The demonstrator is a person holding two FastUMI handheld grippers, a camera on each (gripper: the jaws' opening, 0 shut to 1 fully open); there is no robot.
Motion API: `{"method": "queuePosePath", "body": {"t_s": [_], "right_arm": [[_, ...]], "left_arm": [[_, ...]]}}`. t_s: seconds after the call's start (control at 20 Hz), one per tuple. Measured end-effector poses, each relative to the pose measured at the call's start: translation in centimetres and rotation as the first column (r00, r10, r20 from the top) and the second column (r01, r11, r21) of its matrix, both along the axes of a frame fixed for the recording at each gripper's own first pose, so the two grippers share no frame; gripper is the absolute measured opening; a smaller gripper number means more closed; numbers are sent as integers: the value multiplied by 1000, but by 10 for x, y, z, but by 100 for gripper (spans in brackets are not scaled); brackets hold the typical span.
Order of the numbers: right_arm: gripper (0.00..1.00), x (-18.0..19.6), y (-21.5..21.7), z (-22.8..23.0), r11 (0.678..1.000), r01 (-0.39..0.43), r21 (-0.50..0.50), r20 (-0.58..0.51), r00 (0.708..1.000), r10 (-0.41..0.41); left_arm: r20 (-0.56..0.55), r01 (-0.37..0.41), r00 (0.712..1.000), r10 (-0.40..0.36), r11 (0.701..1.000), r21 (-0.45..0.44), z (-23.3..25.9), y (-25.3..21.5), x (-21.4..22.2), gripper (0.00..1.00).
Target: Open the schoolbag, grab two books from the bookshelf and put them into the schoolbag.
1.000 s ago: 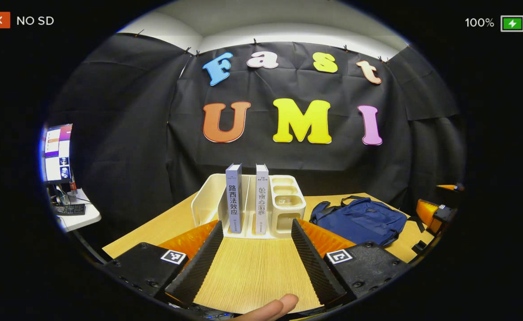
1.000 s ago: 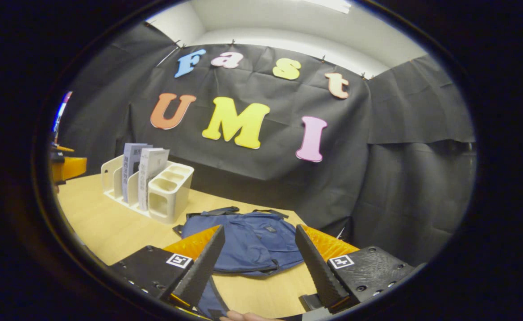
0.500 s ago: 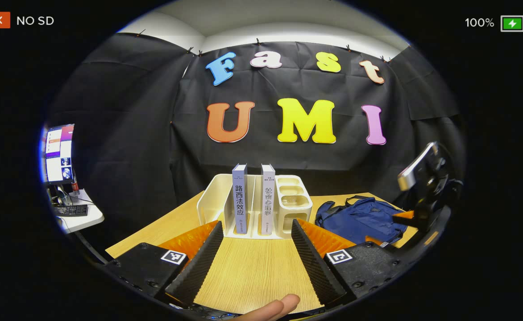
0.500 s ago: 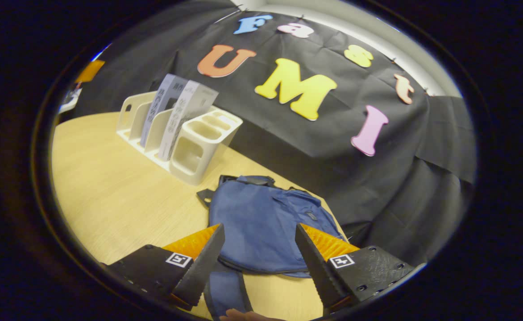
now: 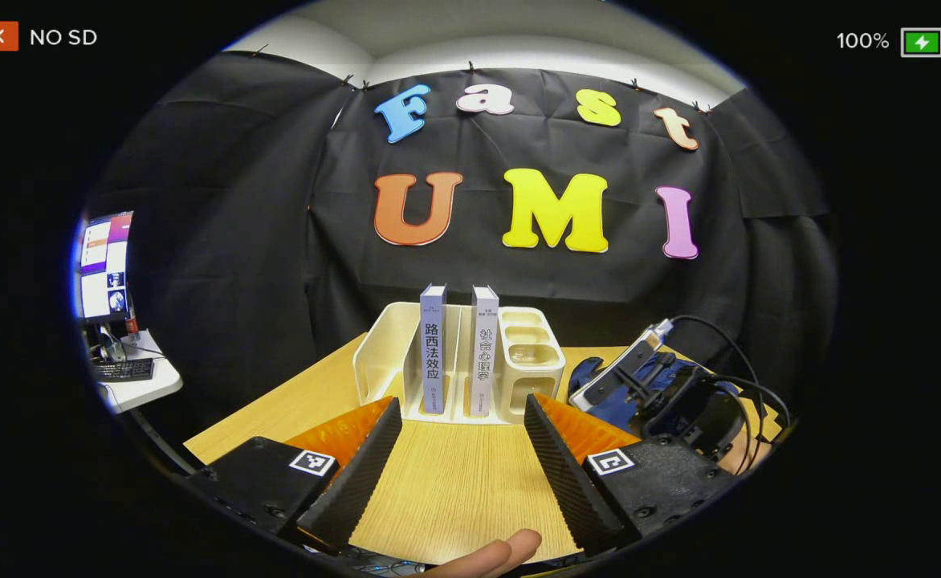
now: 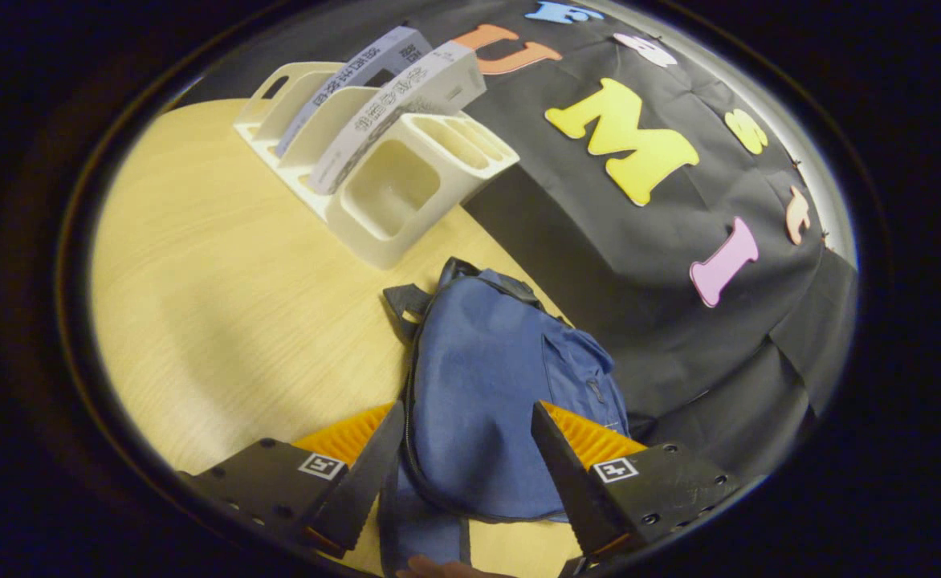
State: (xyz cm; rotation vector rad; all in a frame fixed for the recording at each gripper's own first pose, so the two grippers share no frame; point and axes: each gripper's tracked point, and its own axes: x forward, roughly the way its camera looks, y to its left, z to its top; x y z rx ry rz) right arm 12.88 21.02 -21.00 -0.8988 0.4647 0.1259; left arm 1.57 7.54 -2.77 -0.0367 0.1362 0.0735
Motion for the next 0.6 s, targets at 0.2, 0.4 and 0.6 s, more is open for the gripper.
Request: {"method": "queuePosePath", "body": {"t_s": [0.2,0.4,0.6], "right_arm": [[95,22,7,5,997,2,-78,37,999,1],[91,19,6,23,994,58,-96,84,995,-50],[78,27,11,54,988,83,-131,210,976,-54]], "left_arm": [[-8,4,1000,-4,1000,-6,-3,-1,1,98],[-21,14,1000,-15,1000,-21,-5,-5,1,98],[-10,17,1000,-17,1000,-17,-3,-7,0,98]]}}
